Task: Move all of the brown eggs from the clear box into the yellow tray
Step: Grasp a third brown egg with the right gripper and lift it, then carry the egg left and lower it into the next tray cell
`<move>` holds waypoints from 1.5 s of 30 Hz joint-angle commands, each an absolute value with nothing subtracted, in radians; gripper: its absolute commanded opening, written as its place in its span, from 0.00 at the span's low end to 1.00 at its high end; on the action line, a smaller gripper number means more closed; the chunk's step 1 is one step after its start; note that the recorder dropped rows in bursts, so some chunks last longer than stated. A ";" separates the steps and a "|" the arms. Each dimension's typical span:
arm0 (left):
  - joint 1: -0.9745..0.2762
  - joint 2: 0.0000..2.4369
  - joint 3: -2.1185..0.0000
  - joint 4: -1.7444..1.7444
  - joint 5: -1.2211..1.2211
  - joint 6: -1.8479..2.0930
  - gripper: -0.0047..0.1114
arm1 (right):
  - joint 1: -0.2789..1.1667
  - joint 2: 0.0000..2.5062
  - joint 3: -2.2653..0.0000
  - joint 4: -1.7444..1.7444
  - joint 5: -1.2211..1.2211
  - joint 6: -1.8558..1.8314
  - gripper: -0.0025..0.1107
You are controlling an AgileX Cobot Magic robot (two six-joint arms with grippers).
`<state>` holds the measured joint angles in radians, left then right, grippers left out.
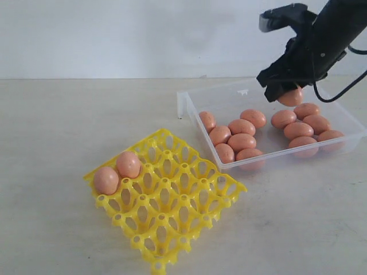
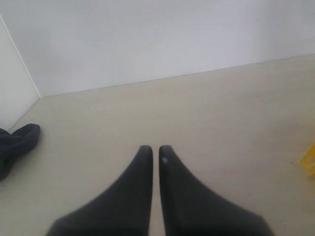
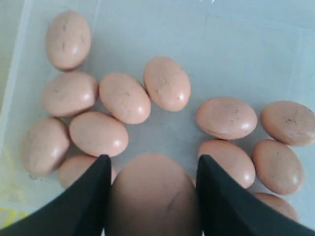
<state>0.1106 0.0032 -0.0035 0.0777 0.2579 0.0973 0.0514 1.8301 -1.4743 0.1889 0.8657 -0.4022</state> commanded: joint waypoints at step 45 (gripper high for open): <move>0.106 0.000 0.000 0.076 0.250 0.094 0.08 | 0.323 1.966 -1.137 -0.948 -1.084 1.449 0.02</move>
